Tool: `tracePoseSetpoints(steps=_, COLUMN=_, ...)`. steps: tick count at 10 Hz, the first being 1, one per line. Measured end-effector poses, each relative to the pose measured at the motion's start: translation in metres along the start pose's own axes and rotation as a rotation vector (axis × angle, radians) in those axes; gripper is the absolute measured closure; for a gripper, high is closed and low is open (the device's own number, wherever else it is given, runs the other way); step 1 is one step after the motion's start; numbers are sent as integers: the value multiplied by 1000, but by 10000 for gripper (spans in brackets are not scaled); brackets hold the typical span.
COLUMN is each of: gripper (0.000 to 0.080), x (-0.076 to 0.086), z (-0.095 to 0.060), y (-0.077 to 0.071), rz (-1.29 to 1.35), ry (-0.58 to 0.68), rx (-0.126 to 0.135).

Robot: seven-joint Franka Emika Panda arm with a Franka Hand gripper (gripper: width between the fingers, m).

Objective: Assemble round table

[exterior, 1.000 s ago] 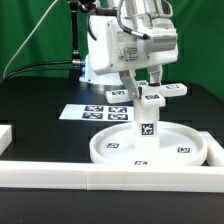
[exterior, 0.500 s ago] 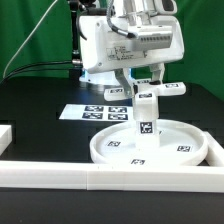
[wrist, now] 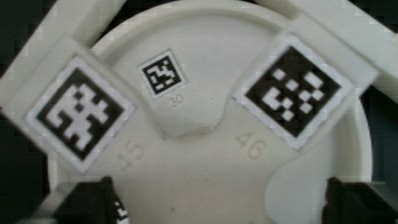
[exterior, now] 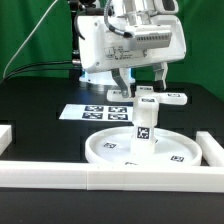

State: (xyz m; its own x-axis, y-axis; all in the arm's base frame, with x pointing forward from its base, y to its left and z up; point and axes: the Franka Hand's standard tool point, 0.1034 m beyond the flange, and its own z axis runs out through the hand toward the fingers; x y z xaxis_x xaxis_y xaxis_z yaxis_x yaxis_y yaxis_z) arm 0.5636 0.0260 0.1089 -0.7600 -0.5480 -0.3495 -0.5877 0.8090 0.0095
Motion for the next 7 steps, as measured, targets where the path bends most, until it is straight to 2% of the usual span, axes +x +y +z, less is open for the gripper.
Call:
tracePoseSetpoints(steps=1, gripper=156, x=-5, z=-8, y=-2, rz=-15, ry=-13, rx=2)
tracePoseSetpoints(steps=3, gripper=151, x=-20, z=-40, y=-7, rz=-41, ry=-69, rx=21)
tracePoseSetpoints(steps=7, gripper=151, x=-16, z=-34, y=-4, rz=-46, ry=-61, rx=14)
